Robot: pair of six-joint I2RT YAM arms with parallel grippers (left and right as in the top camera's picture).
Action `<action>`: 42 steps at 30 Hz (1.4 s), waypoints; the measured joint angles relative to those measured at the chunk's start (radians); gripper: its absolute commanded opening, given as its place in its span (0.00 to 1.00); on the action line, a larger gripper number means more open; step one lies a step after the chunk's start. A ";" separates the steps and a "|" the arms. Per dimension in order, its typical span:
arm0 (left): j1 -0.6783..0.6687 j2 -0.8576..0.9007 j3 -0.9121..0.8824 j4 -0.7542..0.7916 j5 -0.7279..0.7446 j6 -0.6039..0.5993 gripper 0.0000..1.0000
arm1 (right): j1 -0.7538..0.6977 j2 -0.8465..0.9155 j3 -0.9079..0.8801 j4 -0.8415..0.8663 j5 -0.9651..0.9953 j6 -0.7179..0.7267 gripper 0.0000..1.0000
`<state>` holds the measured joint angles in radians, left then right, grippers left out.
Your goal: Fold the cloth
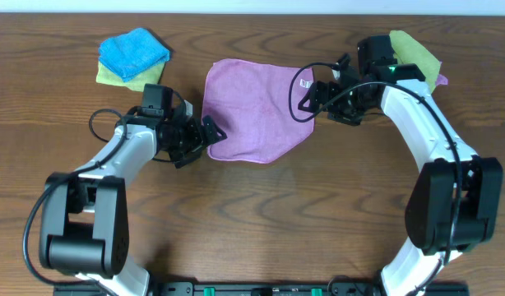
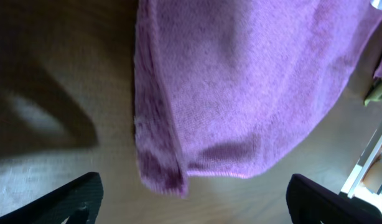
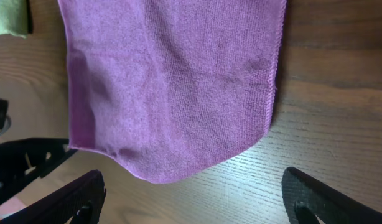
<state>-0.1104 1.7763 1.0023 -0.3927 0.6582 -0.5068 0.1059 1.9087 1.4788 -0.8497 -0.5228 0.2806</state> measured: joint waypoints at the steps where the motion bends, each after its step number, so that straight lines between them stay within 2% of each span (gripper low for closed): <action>1: 0.000 0.008 0.000 0.012 0.001 -0.011 0.98 | 0.000 0.000 0.000 0.000 -0.002 0.000 0.91; 7: 0.000 0.053 0.000 0.081 0.005 -0.051 1.00 | 0.000 0.000 0.000 -0.002 -0.010 0.000 0.91; 10: 0.000 0.072 0.003 0.114 0.020 -0.077 0.88 | 0.000 0.000 0.000 -0.003 -0.013 0.000 0.91; 11: 0.000 0.077 0.005 0.121 0.023 -0.085 0.81 | 0.000 0.000 0.000 -0.003 -0.015 0.000 0.91; 12: 0.000 0.083 0.005 0.128 0.021 -0.089 0.69 | 0.000 0.000 0.000 -0.003 -0.016 0.000 0.91; 13: 0.000 0.089 0.006 0.131 0.023 -0.096 0.53 | 0.000 0.000 0.000 -0.003 -0.017 0.000 0.92; 14: 0.000 0.095 0.006 0.133 0.021 -0.101 0.31 | 0.000 0.000 0.000 -0.005 -0.018 0.000 0.92; 16: 0.000 0.107 0.006 0.135 0.022 -0.099 0.06 | 0.000 0.000 0.000 -0.010 -0.020 0.000 0.92; 21: 0.000 0.112 0.006 0.157 0.035 -0.099 0.06 | 0.000 0.000 0.000 -0.026 -0.018 -0.005 0.95; 27: 0.025 0.112 0.010 0.216 0.127 -0.108 0.06 | 0.000 0.000 -0.016 0.020 0.025 -0.015 0.96; 34: 0.092 0.112 0.061 0.217 0.181 -0.124 0.06 | 0.000 0.000 -0.212 0.293 0.040 -0.027 0.95; 42: 0.109 0.112 0.095 0.217 0.193 -0.126 0.06 | 0.000 0.000 -0.403 0.581 -0.008 -0.028 0.95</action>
<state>-0.0013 1.8885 1.0969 -0.1757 0.8516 -0.6327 0.1059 1.9087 1.0760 -0.2687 -0.5304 0.2523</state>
